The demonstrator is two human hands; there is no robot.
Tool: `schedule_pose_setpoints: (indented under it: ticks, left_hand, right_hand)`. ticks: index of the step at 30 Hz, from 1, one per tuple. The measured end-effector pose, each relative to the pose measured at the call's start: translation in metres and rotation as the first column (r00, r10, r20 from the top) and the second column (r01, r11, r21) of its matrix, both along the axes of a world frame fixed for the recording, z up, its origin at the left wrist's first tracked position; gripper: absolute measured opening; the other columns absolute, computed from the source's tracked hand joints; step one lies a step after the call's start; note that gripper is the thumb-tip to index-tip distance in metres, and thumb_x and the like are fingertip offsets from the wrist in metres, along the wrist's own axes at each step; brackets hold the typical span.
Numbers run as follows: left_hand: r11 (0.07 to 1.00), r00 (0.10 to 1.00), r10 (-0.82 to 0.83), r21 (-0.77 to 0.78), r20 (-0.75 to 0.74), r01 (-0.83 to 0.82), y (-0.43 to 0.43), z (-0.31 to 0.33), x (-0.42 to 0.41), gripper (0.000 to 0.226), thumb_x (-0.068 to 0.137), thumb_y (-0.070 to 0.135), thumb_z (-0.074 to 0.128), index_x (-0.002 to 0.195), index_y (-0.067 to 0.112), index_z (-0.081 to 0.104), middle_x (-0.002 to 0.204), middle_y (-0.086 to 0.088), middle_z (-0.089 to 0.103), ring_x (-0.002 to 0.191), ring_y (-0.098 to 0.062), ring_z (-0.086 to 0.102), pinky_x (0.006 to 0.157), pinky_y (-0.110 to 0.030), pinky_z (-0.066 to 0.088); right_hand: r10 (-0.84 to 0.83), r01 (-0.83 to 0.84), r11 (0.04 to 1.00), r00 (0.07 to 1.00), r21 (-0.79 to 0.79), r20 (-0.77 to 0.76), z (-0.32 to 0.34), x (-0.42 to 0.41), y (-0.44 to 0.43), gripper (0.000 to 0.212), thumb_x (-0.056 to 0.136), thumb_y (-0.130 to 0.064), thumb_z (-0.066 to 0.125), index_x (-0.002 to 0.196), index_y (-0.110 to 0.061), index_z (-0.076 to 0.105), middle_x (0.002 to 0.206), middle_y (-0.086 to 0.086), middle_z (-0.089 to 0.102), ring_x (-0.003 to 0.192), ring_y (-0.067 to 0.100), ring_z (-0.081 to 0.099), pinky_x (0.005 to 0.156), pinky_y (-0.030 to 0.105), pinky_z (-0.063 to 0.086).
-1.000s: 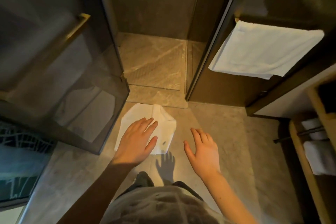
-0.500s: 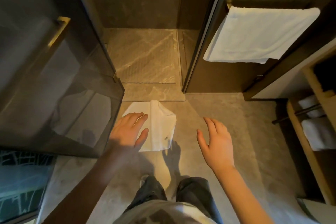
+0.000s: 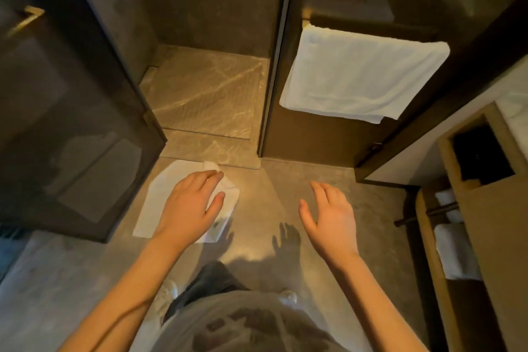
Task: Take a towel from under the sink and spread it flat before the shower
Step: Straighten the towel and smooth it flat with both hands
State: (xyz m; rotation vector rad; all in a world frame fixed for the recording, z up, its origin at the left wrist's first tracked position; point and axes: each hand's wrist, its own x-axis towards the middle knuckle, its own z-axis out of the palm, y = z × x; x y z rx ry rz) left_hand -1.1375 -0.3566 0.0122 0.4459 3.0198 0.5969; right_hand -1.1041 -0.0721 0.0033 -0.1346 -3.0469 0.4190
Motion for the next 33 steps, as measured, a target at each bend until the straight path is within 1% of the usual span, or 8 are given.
schedule_pose_setpoints:
  ticks: [6,10,16,20,24,26,30,33]
  left_hand:
    - [0.999,0.999,0.041,0.010,0.021,-0.042,0.113,0.011,-0.002,0.054,0.096,0.045,0.030,0.134,0.016,0.055,0.133,-0.004,0.057,0.121,-0.023,0.051,0.099,-0.039,0.042]
    - [0.999,0.999,0.036,-0.012,0.020,-0.036,0.160,0.014,-0.032,0.053,0.096,0.044,0.031,0.132,0.015,0.056,0.128,-0.004,0.059,0.117,-0.023,0.053,0.097,-0.038,0.043]
    - [0.995,0.995,0.099,-0.013,0.002,-0.099,0.220,-0.002,-0.099,0.048,0.098,0.043,0.033,0.133,0.018,0.055,0.129,0.001,0.058,0.116,-0.019,0.051,0.096,-0.035,0.044]
    - [0.988,0.988,0.156,-0.017,-0.004,-0.156,0.255,-0.005,-0.154,0.045,0.098,0.041,0.036,0.133,0.018,0.054,0.129,0.000,0.059,0.117,-0.019,0.052,0.094,-0.036,0.045]
    - [0.965,0.965,0.262,0.019,-0.033,-0.261,0.274,0.011,-0.193,0.048,0.099,0.042,0.032,0.133,0.017,0.054,0.127,-0.001,0.059,0.113,-0.021,0.053,0.090,-0.036,0.046]
    - [0.938,0.937,0.345,0.044,-0.060,-0.343,0.277,0.019,-0.202,0.050,0.099,0.044,0.029,0.132,0.016,0.055,0.126,-0.003,0.060,0.111,-0.021,0.055,0.089,-0.035,0.046]
    - [0.873,0.869,0.488,0.027,-0.078,-0.487,0.283,0.025,-0.202,0.051,0.099,0.045,0.028,0.131,0.016,0.056,0.128,-0.004,0.060,0.115,-0.022,0.054,0.094,-0.035,0.044]
    - [0.774,0.771,0.632,0.028,-0.076,-0.632,0.295,0.023,-0.188,0.048,0.099,0.044,0.032,0.131,0.016,0.056,0.128,-0.003,0.060,0.115,-0.021,0.053,0.094,-0.034,0.043]
  right_hand:
    - [0.038,-0.037,0.999,0.999,-0.036,0.032,0.023,-0.019,0.107,0.059,0.095,-0.056,0.032,0.142,-0.022,0.043,0.143,0.001,0.049,0.131,0.020,0.043,0.110,0.038,0.036]
    - [0.100,-0.104,0.991,0.994,-0.080,-0.052,0.027,-0.050,0.155,0.058,0.095,-0.049,0.036,0.136,-0.011,0.053,0.133,0.008,0.057,0.122,0.025,0.051,0.102,0.042,0.044]
    - [0.146,-0.160,0.984,0.977,-0.079,-0.158,0.012,-0.135,0.203,0.051,0.095,-0.046,0.043,0.131,-0.013,0.058,0.126,0.006,0.063,0.115,0.022,0.058,0.097,0.033,0.047]
    - [0.287,-0.294,0.955,0.896,0.031,-0.338,0.019,-0.200,0.232,0.040,0.093,-0.033,0.058,0.116,-0.002,0.069,0.110,0.012,0.071,0.100,0.025,0.068,0.082,0.038,0.058]
    - [0.414,-0.373,0.906,0.880,0.200,-0.233,0.031,-0.255,0.246,0.045,0.102,-0.043,0.042,0.120,-0.012,0.069,0.127,0.007,0.065,0.117,0.020,0.061,0.097,0.033,0.049]
    - [0.494,-0.447,0.866,0.833,0.222,-0.250,0.033,-0.280,0.250,0.045,0.104,-0.042,0.038,0.122,-0.015,0.068,0.130,0.006,0.063,0.122,0.020,0.058,0.099,0.034,0.048]
    - [0.668,-0.650,0.729,0.607,0.214,-0.430,0.034,-0.324,0.245,0.029,0.094,-0.030,0.065,0.111,-0.008,0.073,0.117,0.012,0.070,0.109,0.026,0.066,0.091,0.038,0.055]
    - [0.713,-0.722,0.692,0.687,-0.024,-0.140,0.037,-0.351,0.233,0.053,0.097,-0.055,0.039,0.134,-0.020,0.055,0.131,0.002,0.060,0.120,0.019,0.055,0.101,0.034,0.047]
